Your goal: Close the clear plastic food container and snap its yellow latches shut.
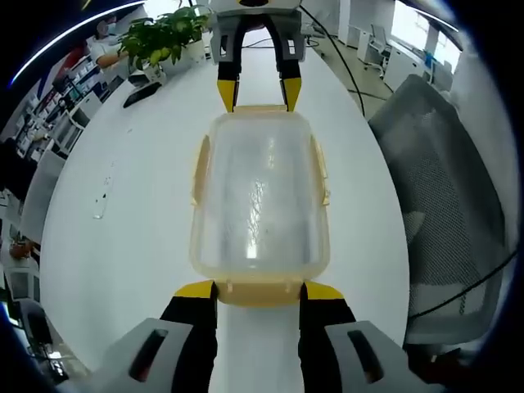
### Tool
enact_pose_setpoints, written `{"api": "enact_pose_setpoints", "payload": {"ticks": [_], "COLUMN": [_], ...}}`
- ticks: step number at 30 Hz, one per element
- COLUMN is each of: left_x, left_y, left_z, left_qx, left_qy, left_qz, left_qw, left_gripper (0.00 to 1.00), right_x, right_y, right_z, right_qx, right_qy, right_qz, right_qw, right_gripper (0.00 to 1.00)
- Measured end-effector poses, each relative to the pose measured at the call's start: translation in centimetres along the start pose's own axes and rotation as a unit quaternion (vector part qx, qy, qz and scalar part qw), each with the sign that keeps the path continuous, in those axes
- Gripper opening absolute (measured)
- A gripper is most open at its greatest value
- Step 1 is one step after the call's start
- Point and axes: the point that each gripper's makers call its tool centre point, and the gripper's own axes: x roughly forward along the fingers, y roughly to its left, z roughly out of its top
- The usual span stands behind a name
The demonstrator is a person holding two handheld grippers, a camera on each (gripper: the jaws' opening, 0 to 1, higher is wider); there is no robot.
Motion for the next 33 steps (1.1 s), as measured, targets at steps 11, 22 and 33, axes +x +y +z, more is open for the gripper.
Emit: {"api": "enact_pose_setpoints", "payload": {"ticks": [11,22,33], "left_x": [1.7,2.9,3.4], "left_y": [0.4,0.5,0.7], "left_z": [1.7,2.5,3.3], "left_qx": [0.013,0.018,0.022], "left_qy": [-0.011,-0.012,-0.016], "left_qz": [-0.002,-0.002,-0.002], "left_qw": [0.9999,0.9998,0.9996], "left_gripper": [0.32,0.32,0.32], "right_x": [0.1,0.2,0.0], "right_y": [0.2,0.0,0.1], "right_z": [-2.7,-4.5,-5.1], "right_qx": [0.01,0.015,0.021], "right_qy": [0.007,0.011,0.015], "right_qz": [-0.004,-0.003,-0.004], "right_qw": [0.9999,0.9998,0.9997], "right_gripper": [0.35,0.35,0.36]}}
